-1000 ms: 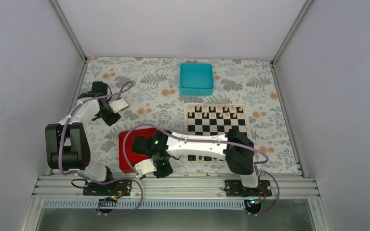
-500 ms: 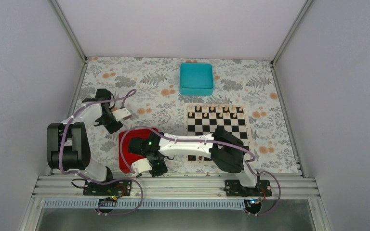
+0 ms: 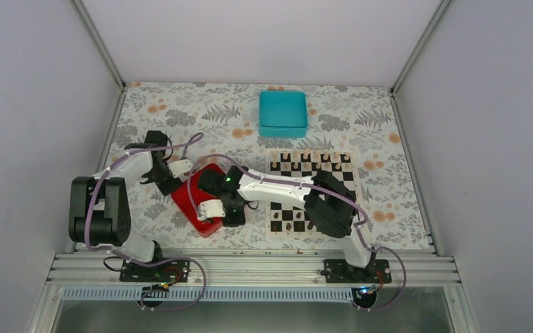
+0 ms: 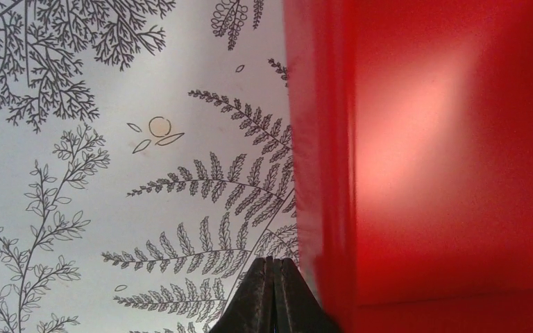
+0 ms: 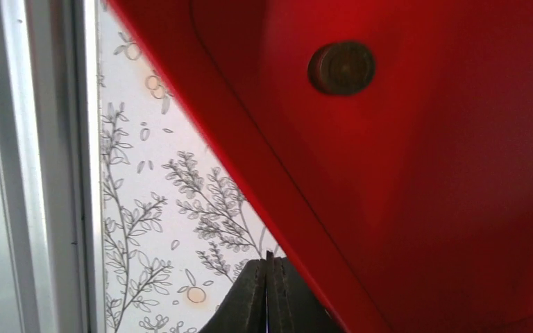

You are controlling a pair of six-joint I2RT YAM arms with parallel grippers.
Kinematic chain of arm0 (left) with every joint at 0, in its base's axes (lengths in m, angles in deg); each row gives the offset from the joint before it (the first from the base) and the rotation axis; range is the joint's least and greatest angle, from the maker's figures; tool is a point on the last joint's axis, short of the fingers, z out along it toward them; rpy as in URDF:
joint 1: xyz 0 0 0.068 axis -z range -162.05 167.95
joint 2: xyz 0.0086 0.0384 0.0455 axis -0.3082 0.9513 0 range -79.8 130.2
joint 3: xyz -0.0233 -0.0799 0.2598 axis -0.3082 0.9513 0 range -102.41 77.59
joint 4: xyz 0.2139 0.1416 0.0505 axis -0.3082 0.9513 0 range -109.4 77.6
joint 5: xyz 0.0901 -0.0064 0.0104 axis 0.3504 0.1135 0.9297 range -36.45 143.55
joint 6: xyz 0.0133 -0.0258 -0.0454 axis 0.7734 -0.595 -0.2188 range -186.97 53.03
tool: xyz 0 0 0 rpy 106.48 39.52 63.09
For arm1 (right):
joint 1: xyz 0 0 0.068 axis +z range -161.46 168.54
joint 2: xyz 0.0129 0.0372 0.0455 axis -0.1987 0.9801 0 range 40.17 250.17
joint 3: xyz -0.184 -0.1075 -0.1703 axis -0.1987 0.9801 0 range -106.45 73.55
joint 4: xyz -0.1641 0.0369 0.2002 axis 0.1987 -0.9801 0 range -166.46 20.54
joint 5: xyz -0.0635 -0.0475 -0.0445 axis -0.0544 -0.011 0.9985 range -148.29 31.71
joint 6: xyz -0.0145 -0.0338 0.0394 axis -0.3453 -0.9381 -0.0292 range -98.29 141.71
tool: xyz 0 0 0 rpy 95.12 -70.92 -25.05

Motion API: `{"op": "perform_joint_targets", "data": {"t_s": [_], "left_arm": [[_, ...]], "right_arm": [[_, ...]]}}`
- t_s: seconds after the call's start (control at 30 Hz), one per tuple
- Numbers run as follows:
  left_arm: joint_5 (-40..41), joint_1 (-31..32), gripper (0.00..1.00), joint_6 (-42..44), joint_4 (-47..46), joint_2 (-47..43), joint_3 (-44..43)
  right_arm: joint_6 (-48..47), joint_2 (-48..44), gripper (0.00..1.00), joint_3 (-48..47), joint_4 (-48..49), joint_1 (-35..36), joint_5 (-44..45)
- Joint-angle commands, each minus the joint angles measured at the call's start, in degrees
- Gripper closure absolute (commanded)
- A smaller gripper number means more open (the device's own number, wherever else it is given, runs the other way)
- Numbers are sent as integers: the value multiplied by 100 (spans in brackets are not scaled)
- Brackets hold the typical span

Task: Set up the chess pieces on the board
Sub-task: Adjust the storage box at the center of the board.

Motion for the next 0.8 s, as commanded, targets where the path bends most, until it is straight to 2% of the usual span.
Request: {"op": "perform_joint_targets", "data": {"t_s": [0.0,0.6,0.77], "left_arm": [[-99,74,98,-55,180,-150,82],[-133,619,98,-358,838,-953,494],[-190,941,98,-572,973,-1153,497]], "right_arm": [[179,-9,96,-25,362,-184,217],[-46,321,96,-420,758,-1512,573],[-131,659,96,-968,678,-1683,520]]}}
